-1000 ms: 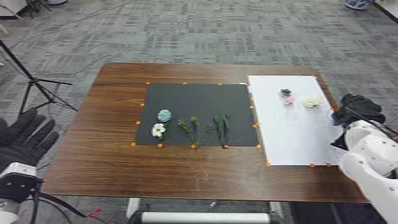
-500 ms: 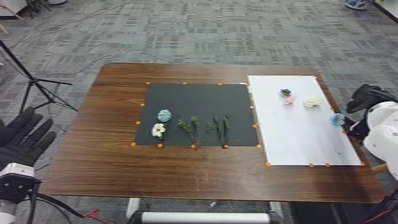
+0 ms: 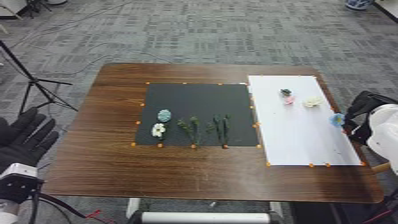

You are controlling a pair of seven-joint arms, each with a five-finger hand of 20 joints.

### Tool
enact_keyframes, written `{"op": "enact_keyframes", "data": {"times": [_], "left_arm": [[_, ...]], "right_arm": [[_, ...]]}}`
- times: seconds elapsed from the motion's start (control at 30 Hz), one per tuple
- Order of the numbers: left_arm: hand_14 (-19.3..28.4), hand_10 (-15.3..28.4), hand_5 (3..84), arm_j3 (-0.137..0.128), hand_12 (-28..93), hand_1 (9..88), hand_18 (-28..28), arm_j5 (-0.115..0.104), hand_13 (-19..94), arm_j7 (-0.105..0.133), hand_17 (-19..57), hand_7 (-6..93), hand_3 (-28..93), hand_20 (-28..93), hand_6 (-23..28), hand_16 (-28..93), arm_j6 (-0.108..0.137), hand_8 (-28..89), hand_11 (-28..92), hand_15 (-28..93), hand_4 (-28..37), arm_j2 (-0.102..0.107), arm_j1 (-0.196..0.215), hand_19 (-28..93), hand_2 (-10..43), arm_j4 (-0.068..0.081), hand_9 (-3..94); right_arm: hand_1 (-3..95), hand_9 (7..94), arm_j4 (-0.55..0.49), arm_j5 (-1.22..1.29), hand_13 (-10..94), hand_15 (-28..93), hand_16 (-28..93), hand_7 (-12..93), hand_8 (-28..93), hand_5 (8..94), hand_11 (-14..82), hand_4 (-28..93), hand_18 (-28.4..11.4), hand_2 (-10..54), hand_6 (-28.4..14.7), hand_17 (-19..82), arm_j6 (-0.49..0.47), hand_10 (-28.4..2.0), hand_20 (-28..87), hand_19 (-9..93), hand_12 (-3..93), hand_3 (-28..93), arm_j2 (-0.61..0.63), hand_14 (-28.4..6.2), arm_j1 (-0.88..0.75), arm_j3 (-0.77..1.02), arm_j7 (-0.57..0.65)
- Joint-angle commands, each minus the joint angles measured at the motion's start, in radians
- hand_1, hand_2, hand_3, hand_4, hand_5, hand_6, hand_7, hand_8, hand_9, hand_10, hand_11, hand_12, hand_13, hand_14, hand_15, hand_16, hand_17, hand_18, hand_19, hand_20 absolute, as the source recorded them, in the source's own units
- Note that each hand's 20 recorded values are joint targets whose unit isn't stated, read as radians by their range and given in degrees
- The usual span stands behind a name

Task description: Arrange flowers

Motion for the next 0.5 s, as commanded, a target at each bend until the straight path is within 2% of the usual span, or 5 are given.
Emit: {"op": "enact_keyframes", "data": {"times": [0.03,0.1,0.27,0.5], "left_arm": [[13.0,11.6,37.0,0.013,14,24.2,11.1,-0.009,23,0.011,-3.4,10.2,68,13,7.2,-1,0.001,-7,12,21,-28.3,0.003,0.003,16,16.4,-0.008,30.3],[12.9,11.6,37.0,0.017,14,24.2,11.1,-0.009,23,0.012,-3.4,10.2,68,13,7.2,-1,0.004,-7,12,21,-28.3,0.009,0.0,16,16.4,-0.007,30.3],[12.9,11.5,37.0,0.019,14,24.2,11.1,-0.005,23,0.005,-3.4,10.3,68,13,7.2,-1,0.0,-7,12,21,-28.3,0.005,-0.003,16,16.4,-0.006,30.3],[12.9,11.5,37.0,0.012,14,24.3,11.0,-0.014,23,0.01,-3.4,10.3,68,13,7.2,-1,0.004,-7,13,22,-28.3,0.005,0.005,16,16.4,-0.008,30.3]], "right_arm": [[49.3,43.1,0.031,0.006,60,75,29,9,-11,44.9,12.0,-28,-23.8,-9.5,-7.7,28,-0.064,-13.4,37,77,8.5,75,-0.02,-11.7,0.05,-0.037,0.0],[49.3,42.7,0.03,0.021,60,75,28,9,-11,44.7,11.8,-28,-23.8,-9.5,-7.8,28,-0.079,-13.3,37,76,8.4,75,-0.025,-11.8,0.048,-0.031,-0.004],[49.6,43.4,0.018,0.018,60,74,28,9,-11,44.7,12.4,-28,-23.8,-9.5,-7.8,28,-0.09,-13.2,37,76,8.5,74,-0.029,-11.8,0.029,-0.023,-0.012],[51.5,57.9,-0.004,0.006,62,73,27,12,-12,54.2,14.6,-28,-23.7,-9.5,-4.0,29,-0.082,-12.1,38,76,12.4,73,-0.032,-11.0,0.0,-0.017,-0.011]]}}
